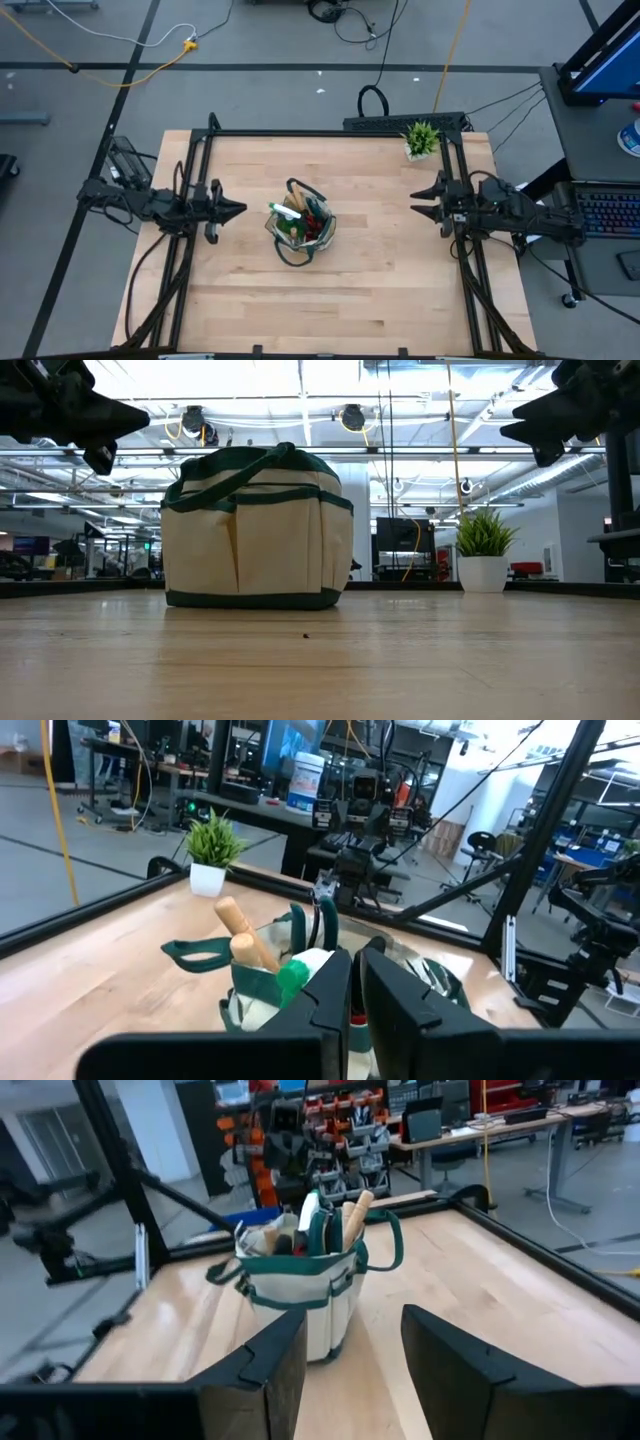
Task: Pick & Place Garden tools in Gardening bag
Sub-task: Return to Home Position
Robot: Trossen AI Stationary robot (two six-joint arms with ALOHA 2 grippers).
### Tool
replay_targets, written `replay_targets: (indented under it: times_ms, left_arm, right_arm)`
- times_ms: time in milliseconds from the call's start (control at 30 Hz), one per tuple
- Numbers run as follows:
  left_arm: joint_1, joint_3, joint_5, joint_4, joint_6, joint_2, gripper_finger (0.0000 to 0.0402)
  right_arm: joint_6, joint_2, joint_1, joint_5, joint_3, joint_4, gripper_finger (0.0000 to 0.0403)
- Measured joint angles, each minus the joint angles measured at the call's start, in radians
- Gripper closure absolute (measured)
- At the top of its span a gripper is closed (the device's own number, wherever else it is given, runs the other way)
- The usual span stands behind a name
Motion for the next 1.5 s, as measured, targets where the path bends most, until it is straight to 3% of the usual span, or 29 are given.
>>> replay_targets:
  times_ms: [500, 767, 1500]
  left_arm:
    - [0.000, -0.121, 0.053, 0.148, 0.030, 0.000, 0.0371]
    - [0.000, -0.119, 0.102, 0.131, 0.069, 0.001, 0.0371]
    - [0.000, -0.117, 0.093, 0.092, 0.086, 0.001, 0.0371]
  right_arm:
    - [0.039, -0.035, 0.000, 0.003, -0.086, 0.081, 0.0248]
    - [0.035, -0.035, 0.000, 0.003, -0.094, 0.081, 0.0248]
    - [-0.044, -0.034, 0.000, 0.003, -0.105, 0.080, 0.0248]
